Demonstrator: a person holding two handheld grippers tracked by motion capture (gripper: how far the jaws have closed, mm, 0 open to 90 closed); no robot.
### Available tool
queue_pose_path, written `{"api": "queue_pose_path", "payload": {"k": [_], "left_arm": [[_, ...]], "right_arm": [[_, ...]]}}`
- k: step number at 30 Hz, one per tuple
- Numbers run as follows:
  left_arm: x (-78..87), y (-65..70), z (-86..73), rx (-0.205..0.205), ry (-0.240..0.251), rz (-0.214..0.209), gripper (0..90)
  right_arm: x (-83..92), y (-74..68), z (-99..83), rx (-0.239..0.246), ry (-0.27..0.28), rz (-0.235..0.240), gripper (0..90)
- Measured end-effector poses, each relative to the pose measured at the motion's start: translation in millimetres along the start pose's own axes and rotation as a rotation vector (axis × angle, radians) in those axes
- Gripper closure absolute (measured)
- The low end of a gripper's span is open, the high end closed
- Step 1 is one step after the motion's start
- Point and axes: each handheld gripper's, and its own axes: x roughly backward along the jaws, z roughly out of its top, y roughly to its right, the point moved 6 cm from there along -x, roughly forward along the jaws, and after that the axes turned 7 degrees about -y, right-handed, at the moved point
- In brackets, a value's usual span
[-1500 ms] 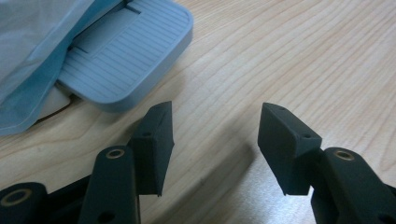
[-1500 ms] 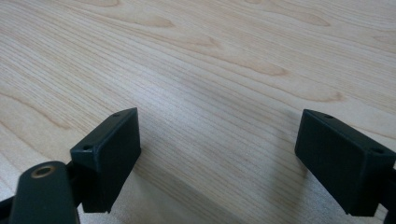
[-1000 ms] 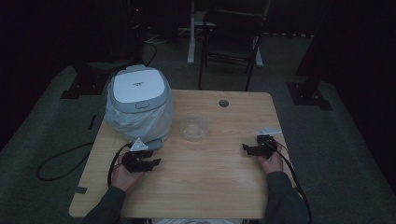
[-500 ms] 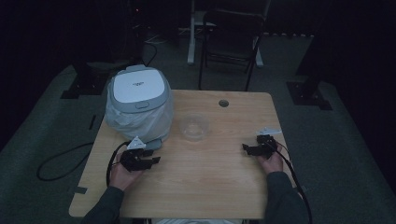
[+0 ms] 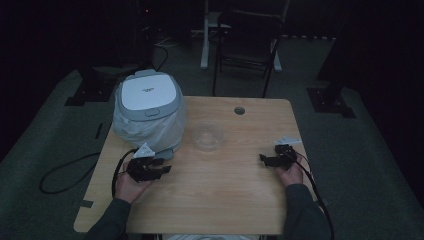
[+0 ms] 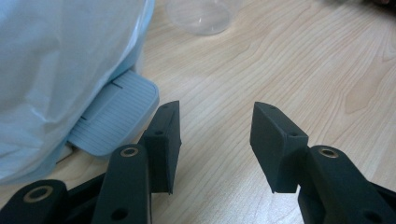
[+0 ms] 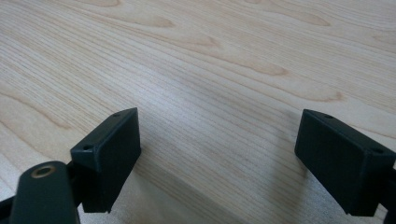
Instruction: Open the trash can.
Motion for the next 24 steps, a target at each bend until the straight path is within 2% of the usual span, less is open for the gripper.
{"api": "queue_pose_path", "payload": {"k": [9,24], "left_arm": [[9.4,2.4,10.9,-0.012,0.016,-0.02,52.5],[23.2,3.7,28.8,-0.028,0.031,-0.016,51.8]], "right_arm": [[0.0,0.0,0.0,0.0,0.0,0.0,13.5],[0.0,0.0,0.0,0.0,0.0,0.0,13.5]]}}
